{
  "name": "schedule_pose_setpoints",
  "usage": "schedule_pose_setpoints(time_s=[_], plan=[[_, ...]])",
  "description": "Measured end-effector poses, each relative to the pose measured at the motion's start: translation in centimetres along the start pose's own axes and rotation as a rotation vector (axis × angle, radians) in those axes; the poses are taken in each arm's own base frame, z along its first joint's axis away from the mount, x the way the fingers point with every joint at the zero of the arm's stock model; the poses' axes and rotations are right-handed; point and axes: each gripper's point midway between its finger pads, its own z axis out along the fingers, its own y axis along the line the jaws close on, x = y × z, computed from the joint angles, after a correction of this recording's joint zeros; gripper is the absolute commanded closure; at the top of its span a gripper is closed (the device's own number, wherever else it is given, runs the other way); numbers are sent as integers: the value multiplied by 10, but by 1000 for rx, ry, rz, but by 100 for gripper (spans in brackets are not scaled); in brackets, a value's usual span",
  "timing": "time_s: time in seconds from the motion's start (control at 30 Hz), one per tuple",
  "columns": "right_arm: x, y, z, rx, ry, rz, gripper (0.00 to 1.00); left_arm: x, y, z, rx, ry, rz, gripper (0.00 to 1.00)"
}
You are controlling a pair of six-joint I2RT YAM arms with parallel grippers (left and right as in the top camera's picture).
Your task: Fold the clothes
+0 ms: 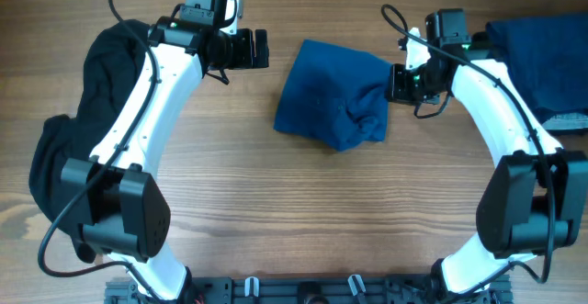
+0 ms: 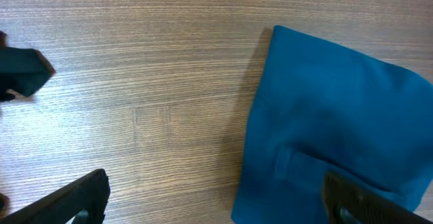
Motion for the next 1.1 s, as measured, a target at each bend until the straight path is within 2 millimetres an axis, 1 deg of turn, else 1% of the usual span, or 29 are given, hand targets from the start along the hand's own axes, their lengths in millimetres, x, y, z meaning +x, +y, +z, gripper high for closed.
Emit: schedule_pose_setpoints(time_s=[0.07,0.1,0.13,0.17,0.2,0.23,0.37,0.4,0.47,0.53,0.6,0.67,0.7,0.73,0.8,0.87,0.97,1.03,1.1], plan=[[1,1,-4,2,13,-10,96,0,0,0,0,0,0,0],[-1,4,-11,2,18,-17,88,0,0,0,0,0,0,0],[-5,6,-16,2,9,-21,83,0,0,0,0,0,0,0],[-10,8,-22,0,-5,-28,70,0,0,0,0,0,0,0],[-11,9,-24,0,-5,-24,63,0,0,0,0,0,0,0],[-9,10,-25,-2,1,-18,58,0,0,0,0,0,0,0],[2,11,-19,-27,36,10,54,0,0,0,0,0,0,0],[6,11,-16,-31,47,21,46,0,0,0,0,1,0,0],[9,10,-12,-37,52,27,36,1,0,0,-1,3,0,0],[5,9,-11,-40,37,36,30,3,1,0,-3,11,-2,0],[-2,6,-12,-44,9,41,19,6,2,0,-7,25,-4,0],[-5,0,-14,-42,-5,45,10,7,2,0,-7,29,-4,0],[-7,-3,-13,-41,-12,43,4,7,2,0,-7,29,-4,0],[-7,-6,-12,-40,-18,39,1,7,2,0,-7,29,-4,0],[-7,-8,-3,-54,-34,10,0,7,2,0,-8,30,-4,0],[-7,-5,12,-101,-58,-32,0,7,2,0,-11,28,-4,0],[1,-2,34,-171,-73,-71,0,6,6,0,-29,23,-4,0],[5,-1,40,-191,-80,-82,1,6,6,0,-33,22,-4,0],[5,-1,47,-210,-111,-104,4,6,7,0,-40,21,-4,0]])
